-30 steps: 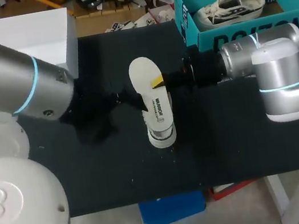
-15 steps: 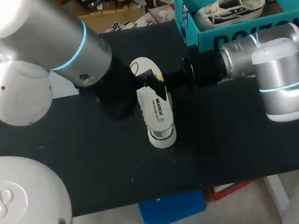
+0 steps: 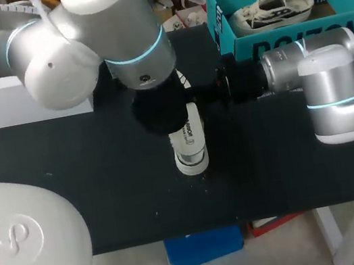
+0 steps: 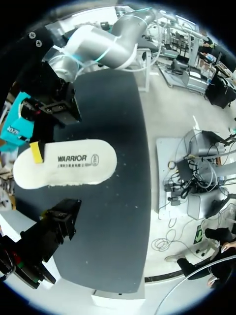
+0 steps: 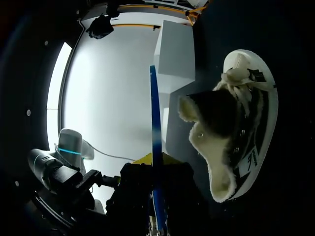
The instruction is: Take the shoe out of the shoebox, open the shoe tongue, remove and reinsert the insole, then place the shoe into the shoebox
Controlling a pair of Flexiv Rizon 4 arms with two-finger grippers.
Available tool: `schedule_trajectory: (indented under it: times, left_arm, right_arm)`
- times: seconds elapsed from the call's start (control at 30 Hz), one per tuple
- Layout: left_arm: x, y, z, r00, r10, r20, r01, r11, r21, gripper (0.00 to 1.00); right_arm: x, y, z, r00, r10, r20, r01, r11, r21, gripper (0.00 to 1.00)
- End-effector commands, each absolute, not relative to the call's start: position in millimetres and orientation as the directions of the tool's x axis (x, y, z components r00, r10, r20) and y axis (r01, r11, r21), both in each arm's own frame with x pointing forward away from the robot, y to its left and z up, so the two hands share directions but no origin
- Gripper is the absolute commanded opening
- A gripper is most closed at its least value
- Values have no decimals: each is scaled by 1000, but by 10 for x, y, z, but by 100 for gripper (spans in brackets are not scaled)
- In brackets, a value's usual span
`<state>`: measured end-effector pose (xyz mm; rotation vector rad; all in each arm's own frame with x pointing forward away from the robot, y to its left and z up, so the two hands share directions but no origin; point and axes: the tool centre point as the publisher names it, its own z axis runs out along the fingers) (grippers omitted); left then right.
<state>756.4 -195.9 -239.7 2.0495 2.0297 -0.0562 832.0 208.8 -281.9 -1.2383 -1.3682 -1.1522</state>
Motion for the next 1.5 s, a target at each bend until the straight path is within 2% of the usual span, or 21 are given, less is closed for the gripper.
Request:
schedule_trajectory:
  times: [0.03,1.13,1.5]
  left_arm:
    - [7673,-2013,-2420,20,990,-143,988,2,152,100]
    - [8994,-1873,-2306,3,977,-214,978,42,203,100]
    - [9418,-1889,-2374,-5,984,-180,976,44,212,100]
  right_arm:
    - [8320,2100,-2823,-60,127,990,997,50,54,0]
    - [8320,2100,-2823,-60,127,990,997,50,54,0]
    - [8320,2100,-2823,-60,127,990,997,50,54,0]
